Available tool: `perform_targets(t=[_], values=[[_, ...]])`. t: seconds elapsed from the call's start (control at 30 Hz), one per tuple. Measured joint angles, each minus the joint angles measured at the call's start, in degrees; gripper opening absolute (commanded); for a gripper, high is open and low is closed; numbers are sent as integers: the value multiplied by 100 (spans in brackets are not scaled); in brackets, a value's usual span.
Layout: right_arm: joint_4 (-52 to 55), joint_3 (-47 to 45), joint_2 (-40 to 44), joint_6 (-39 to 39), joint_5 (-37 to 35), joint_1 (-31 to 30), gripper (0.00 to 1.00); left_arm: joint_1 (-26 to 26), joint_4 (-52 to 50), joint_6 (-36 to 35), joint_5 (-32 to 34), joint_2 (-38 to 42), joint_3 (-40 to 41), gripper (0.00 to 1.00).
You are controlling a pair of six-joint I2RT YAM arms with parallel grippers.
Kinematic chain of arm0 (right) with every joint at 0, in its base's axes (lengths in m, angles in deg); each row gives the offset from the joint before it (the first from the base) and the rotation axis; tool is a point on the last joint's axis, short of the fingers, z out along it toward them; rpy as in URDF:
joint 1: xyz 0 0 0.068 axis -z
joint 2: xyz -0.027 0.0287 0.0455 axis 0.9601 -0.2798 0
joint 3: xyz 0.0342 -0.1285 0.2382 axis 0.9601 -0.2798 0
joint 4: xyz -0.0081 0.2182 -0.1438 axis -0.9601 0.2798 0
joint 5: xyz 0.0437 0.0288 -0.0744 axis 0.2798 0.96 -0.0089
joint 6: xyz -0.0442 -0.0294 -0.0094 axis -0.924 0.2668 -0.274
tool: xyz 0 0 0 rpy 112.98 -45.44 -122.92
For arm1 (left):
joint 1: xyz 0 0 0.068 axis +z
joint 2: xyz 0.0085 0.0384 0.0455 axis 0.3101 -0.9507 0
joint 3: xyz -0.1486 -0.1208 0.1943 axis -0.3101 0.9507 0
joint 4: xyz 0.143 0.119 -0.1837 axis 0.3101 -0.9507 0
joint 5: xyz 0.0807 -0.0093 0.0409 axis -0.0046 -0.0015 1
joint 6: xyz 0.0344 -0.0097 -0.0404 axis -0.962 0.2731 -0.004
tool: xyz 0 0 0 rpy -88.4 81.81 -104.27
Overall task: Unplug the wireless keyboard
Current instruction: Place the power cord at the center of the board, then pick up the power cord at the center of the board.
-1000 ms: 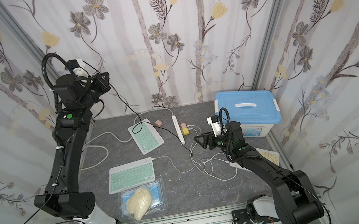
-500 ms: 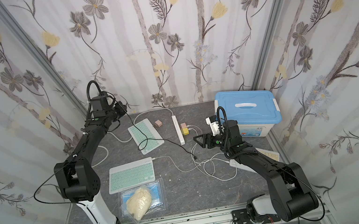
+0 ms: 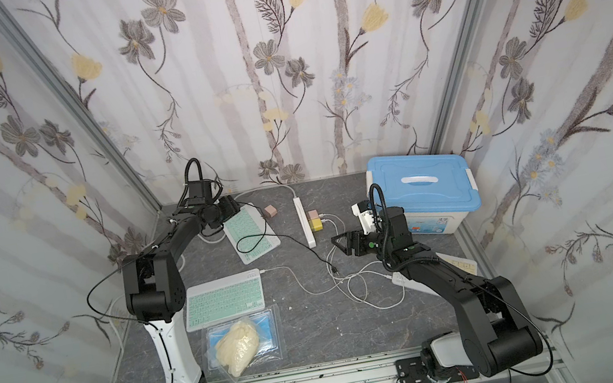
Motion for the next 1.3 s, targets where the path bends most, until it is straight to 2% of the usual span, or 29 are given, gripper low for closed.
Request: perform_targets(t=[0.1, 0.3, 0.43, 0.53, 0.67, 0.73, 0.83, 1.13, 1.3], values=[[83, 0, 13, -24, -42, 0, 78, -33, -337, -81, 197, 101, -59, 87], [116, -2, 11, -33, -63, 0, 78, -282, -750, -208, 356, 876, 323, 87], [122, -2, 7, -63, -153, 0, 78, -1038, -686, -142, 146, 1303, 940, 85], [144, 0, -7, -96, -216, 4, 77, -1633, -533, 258, 20, 1412, 1445, 83], [236, 0, -28, -131, -304, 4, 77, -2192, -264, 992, 232, 1423, 1963, 80], [293, -7, -22, -136, -343, 9, 77, -2422, -109, 1388, 417, 1373, 2085, 76], [354, -42, -11, -140, -348, 11, 77, -2575, 120, 1840, 619, 1084, 2059, 74], [354, -55, 24, -146, -345, 22, 77, -2702, 726, 2865, 1014, 190, 1644, 65], [354, -59, 28, -146, -343, 22, 78, -2699, 1051, 3314, 1338, -114, 1425, 54]])
